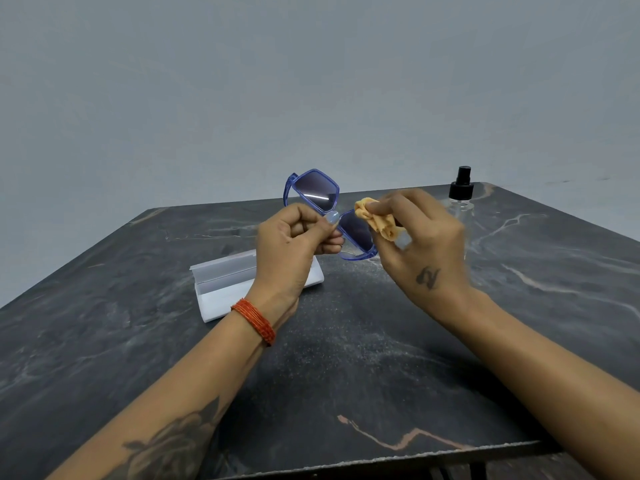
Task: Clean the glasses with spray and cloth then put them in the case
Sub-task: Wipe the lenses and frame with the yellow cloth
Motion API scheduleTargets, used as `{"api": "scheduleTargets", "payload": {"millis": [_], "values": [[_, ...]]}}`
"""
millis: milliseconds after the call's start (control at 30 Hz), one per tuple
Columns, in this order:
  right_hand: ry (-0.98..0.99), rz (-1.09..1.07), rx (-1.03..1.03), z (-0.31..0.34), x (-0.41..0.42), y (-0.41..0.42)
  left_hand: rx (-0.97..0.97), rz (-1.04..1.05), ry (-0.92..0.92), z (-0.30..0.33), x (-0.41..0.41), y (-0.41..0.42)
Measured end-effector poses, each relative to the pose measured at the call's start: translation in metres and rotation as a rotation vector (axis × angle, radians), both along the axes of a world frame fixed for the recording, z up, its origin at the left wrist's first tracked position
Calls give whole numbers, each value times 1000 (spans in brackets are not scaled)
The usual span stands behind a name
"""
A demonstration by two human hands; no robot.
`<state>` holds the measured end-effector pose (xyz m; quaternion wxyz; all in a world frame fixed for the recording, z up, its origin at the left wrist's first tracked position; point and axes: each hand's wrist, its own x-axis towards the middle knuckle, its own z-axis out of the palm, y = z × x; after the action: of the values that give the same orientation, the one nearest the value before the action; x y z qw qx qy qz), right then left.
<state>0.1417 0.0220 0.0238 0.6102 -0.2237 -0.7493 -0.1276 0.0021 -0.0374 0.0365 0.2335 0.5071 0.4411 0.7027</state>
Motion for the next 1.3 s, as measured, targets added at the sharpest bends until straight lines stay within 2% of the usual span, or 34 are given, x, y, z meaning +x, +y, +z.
{"api": "scheduleTargets", "payload": {"millis": [233,600,900,1100,1300], "values": [[-91,147,-1,-2,-2,-4,-5,10,14,1,1,-1],[-166,221,0,1,2,-5,-9,41,-14,1,-1,1],[-190,184,23,2,6,-4,-1,46,-41,0,-3,2],[-78,30,23,2,8,-2,5,33,-56,1,-3,2],[-45,-6,40,0,7,3,5,11,-32,0,-1,1]]}}
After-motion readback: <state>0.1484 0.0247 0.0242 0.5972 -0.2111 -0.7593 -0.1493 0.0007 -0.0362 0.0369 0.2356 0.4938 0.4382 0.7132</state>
